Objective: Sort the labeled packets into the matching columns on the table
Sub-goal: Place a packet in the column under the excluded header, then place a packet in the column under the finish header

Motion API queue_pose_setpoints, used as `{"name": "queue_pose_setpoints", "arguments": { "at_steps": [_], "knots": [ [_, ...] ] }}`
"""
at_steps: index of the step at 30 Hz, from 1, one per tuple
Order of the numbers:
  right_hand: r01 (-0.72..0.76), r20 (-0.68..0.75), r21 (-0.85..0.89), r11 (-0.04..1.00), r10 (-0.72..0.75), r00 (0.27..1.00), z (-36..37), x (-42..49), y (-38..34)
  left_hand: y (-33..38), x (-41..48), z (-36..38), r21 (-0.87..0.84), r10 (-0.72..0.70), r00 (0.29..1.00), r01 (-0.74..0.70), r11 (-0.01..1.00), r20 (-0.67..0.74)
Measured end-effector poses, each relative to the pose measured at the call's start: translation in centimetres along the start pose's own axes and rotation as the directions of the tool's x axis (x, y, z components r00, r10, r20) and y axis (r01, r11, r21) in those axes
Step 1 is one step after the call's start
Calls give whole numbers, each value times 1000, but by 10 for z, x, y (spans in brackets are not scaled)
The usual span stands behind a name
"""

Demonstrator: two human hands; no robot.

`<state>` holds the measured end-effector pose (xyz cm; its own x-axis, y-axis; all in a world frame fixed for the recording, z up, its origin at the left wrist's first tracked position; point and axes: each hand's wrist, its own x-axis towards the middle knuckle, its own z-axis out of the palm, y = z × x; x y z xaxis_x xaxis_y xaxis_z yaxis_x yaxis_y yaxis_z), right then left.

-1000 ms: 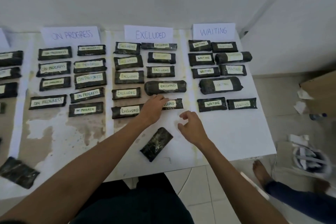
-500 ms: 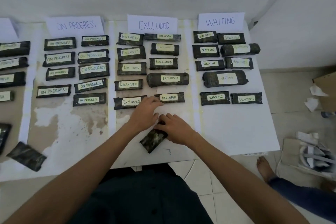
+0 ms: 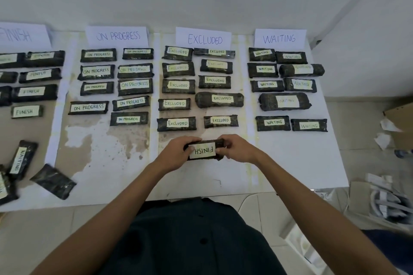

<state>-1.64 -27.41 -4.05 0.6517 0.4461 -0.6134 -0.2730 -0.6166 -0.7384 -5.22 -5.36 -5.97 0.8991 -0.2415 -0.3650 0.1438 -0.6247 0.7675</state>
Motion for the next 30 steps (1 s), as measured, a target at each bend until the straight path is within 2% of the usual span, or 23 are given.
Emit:
{"name": "queue_pose_setpoints", "arguments": {
  "at_steps": [4, 6, 10, 12, 14, 17, 20, 25, 30],
  "knots": [
    [-37, -78, 76, 996, 43, 996, 9, -1, -5, 1, -7, -7, 110, 40, 999, -37, 993, -21],
    [-33, -135, 102, 994, 46, 990, 15, 2, -11, 1, -13, -11, 103, 29, 998, -23, 994, -53],
    [47, -141, 66, 997, -37, 989, 30, 16, -33, -1, -27, -22, -145, -123, 987, 108, 984, -101],
    [85, -138, 30, 996, -80, 987, 42, 27, -51, -7, -34, -31, -260, -167, 977, 129, 957, -129],
    [123, -191, 38, 992, -113, 975, 56, 39, -68, -14, -39, -42, -409, -246, 956, 163, 898, -158],
    [142, -273, 85, 986, -114, 955, 76, 57, -90, -28, -50, -57, -606, -424, 884, 231, 761, -195],
    [164, -255, 30, 986, -151, 955, 98, 69, -110, -48, -64, -75, -723, -545, 804, 228, 652, -238],
    [217, -135, -122, 969, -233, 963, 137, 88, -152, -82, -90, -113, -775, -601, 732, 163, 611, -320],
    [276, -45, -235, 932, -294, 955, 178, 120, -199, -115, -116, -161, -783, -631, 669, 117, 611, -393]
  ]
}}
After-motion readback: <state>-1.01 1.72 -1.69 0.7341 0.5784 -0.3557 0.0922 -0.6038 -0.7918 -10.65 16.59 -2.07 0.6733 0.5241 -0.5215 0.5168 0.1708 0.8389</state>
